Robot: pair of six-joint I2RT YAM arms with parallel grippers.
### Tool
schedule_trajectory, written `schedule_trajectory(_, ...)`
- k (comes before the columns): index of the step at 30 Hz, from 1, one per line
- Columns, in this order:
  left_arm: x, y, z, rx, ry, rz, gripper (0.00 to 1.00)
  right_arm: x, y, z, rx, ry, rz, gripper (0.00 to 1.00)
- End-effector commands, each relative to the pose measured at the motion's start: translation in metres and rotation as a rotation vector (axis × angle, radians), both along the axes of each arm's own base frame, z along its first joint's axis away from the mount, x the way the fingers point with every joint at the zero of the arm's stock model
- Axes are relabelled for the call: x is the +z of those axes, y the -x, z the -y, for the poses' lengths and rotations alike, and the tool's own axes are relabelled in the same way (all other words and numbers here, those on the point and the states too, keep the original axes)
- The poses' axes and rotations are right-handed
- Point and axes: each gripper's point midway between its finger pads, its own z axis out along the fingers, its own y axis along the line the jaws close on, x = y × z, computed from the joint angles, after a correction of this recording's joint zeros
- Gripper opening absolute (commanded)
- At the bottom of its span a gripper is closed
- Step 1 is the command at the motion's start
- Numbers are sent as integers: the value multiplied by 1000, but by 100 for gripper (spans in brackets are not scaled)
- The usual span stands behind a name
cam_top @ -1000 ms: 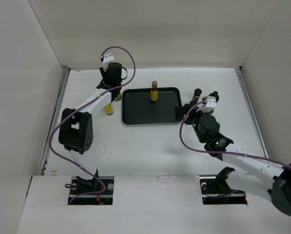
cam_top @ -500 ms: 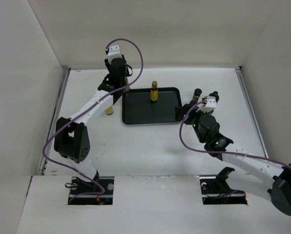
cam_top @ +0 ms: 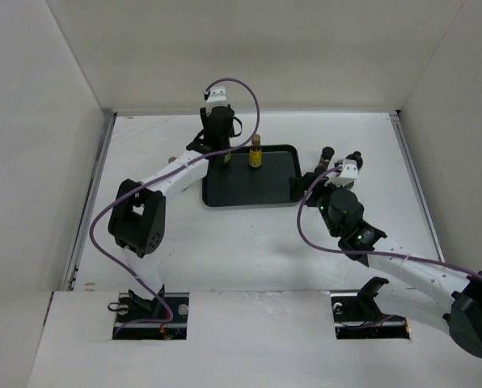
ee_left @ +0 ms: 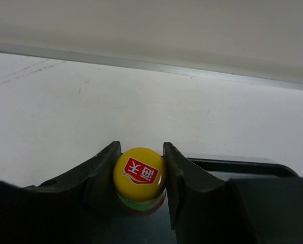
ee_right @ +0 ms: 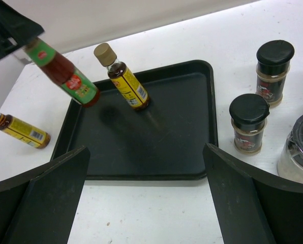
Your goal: Organize the condiment bottles
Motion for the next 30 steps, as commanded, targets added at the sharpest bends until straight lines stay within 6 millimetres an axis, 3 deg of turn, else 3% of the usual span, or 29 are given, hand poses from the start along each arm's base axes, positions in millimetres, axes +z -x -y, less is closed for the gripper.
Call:
schedule_trajectory(1, 65, -10, 8, 10, 98, 196, 21, 23, -2, -5, 15, -44, 45, 100)
schedule_trajectory(6, 42, -8, 10, 7, 92, 180, 24, 23, -2, -5, 15, -45, 46, 100)
schedule_trajectory(15, 14, 0, 7, 7, 81, 151, 40, 25, -1, -5, 15, -49, 51, 100)
schedule_trajectory(17, 12, 3, 8, 2, 80, 149, 49, 26, -1, -4, 15, -51, 53, 100)
schedule_trajectory(20, 29, 12, 7, -3, 94, 175, 73, 27, 0, -4, 15, -51, 56, 100)
schedule_trajectory(22, 49, 21, 5, -15, 113, 204, 82, 27, -1, -4, 15, -50, 55, 100)
schedule_trajectory(26, 86, 51, -12, -7, 143, 255, 89, 25, -1, -5, 15, -47, 51, 100)
schedule_trajectory(28, 90, 70, -27, 12, 150, 252, 89, 25, -1, -5, 15, -47, 51, 100)
schedule_trajectory(30, 81, 89, -48, 54, 149, 227, 89, 25, -2, -4, 13, -47, 51, 100)
